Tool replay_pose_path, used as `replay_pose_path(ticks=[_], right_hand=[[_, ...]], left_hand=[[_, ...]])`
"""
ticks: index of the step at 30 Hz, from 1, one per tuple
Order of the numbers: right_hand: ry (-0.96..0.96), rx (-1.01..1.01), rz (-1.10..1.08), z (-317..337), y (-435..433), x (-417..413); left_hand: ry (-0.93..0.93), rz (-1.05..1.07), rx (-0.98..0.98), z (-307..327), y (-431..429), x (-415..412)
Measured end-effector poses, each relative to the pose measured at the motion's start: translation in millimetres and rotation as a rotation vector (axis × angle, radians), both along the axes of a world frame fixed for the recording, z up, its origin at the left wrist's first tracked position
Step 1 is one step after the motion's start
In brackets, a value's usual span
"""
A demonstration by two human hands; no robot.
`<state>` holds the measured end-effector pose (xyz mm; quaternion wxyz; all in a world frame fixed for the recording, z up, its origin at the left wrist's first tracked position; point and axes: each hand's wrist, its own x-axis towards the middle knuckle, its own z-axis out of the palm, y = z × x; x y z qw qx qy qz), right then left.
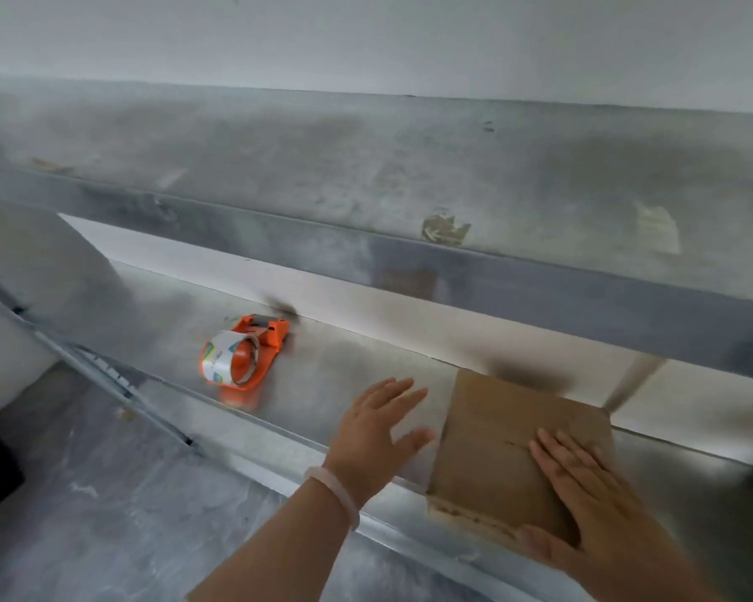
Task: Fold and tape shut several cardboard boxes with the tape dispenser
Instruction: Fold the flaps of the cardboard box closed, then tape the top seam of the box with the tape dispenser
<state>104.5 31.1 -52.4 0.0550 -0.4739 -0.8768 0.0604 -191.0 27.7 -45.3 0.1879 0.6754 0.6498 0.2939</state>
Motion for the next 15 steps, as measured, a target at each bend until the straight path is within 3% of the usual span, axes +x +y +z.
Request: replay_pose_path(ticks=[4, 6, 9, 13, 15], right_hand=[[0.038, -0.031, 0.016, 3.4, 4.9, -2.0], [0.049, -0.056, 0.021, 7.0, 6.4, -5.0], [0.056, -0.080, 0.021, 12.2, 6.8, -9.4], [0.021, -0.061, 0.028, 10.9, 7.6, -11.1], [0.010, -0.065, 0.026, 12.0, 8.7, -10.0]], left_hand=[[0.039, 0.444, 0.258, -2.7, -0.7, -92.0], [0.046, 0.696, 0.228, 4.0, 3.0, -137.4], [-0.097, 0.973, 0.095, 6.2, 5.7, -190.8], [-0.439, 0.935, -0.144, -0.3, 13.5, -228.8], [-0.502, 0.868, -0.184, -9.7, 19.0, -239.0]])
